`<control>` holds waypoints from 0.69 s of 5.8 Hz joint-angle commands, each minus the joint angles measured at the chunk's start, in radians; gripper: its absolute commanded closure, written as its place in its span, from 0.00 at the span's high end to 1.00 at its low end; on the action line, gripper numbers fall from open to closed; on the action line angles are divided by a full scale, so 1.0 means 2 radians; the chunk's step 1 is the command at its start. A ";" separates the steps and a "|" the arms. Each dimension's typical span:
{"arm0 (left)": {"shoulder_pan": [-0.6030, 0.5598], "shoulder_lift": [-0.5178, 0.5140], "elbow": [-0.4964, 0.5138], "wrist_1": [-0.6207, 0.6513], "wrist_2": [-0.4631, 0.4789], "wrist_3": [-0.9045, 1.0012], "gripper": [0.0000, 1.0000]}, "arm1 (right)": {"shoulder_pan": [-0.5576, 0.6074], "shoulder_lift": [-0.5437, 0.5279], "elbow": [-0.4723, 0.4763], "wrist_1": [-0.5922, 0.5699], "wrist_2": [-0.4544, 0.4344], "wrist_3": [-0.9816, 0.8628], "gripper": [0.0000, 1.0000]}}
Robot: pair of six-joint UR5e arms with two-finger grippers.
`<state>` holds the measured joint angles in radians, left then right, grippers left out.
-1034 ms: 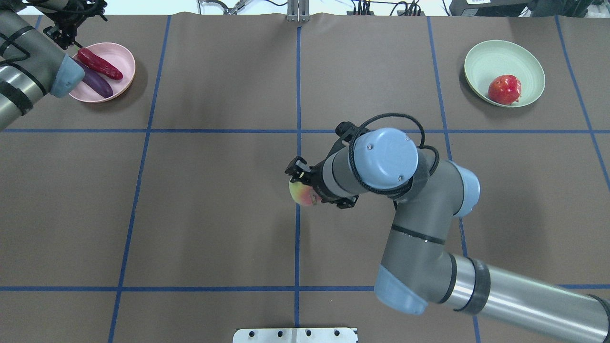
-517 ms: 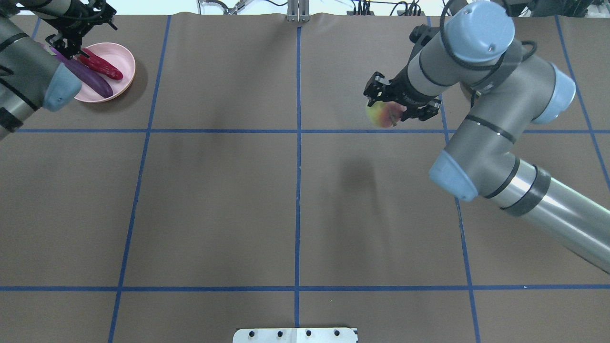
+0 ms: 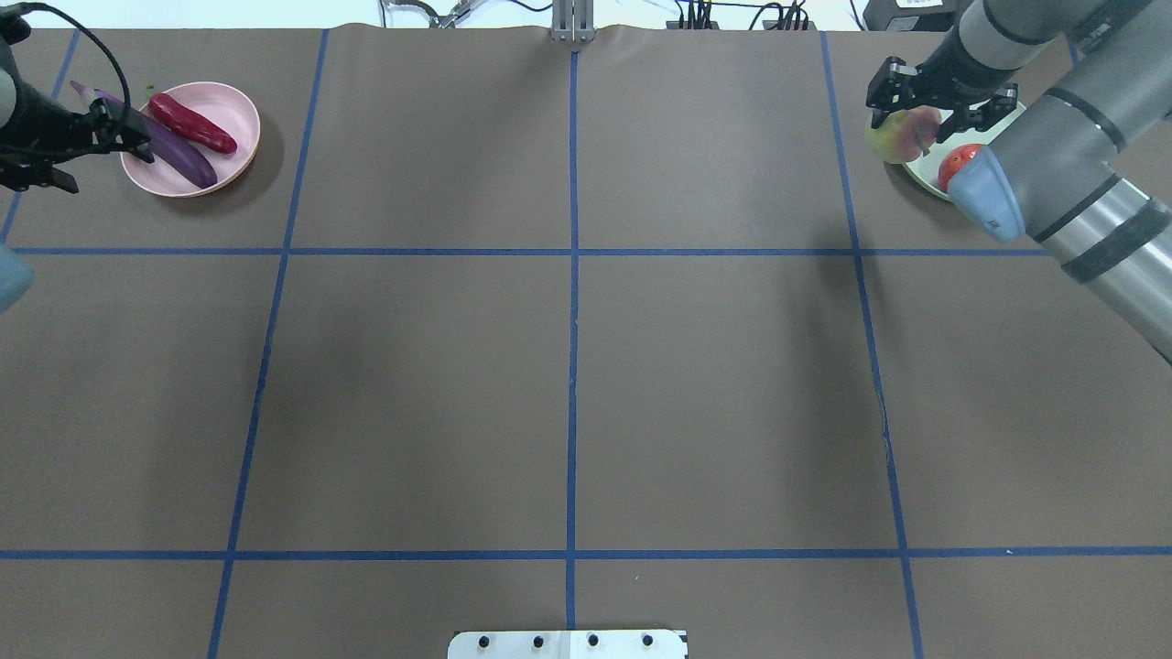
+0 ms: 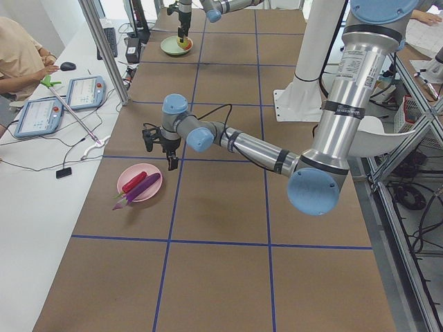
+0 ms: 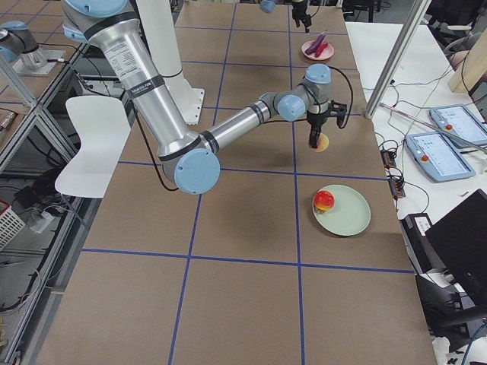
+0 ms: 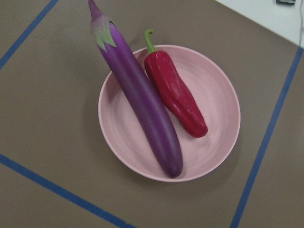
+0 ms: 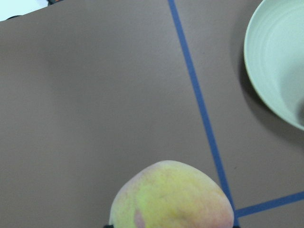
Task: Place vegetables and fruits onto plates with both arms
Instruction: 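Carry the peach with the right gripper to the green plate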
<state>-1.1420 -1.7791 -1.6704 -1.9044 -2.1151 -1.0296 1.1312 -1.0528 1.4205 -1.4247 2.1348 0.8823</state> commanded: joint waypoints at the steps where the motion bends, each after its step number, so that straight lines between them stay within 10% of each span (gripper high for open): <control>1: -0.056 0.026 -0.016 0.027 -0.052 0.143 1.00 | 0.043 0.012 -0.093 0.002 0.017 -0.083 0.00; 4: -0.078 0.037 -0.063 0.089 -0.052 0.202 1.00 | 0.052 0.064 -0.244 0.082 -0.011 -0.084 0.00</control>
<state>-1.2906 -1.7196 -1.7696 -1.7411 -2.2185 -0.6436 1.2352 -0.9398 0.9966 -1.3011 2.1350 0.7154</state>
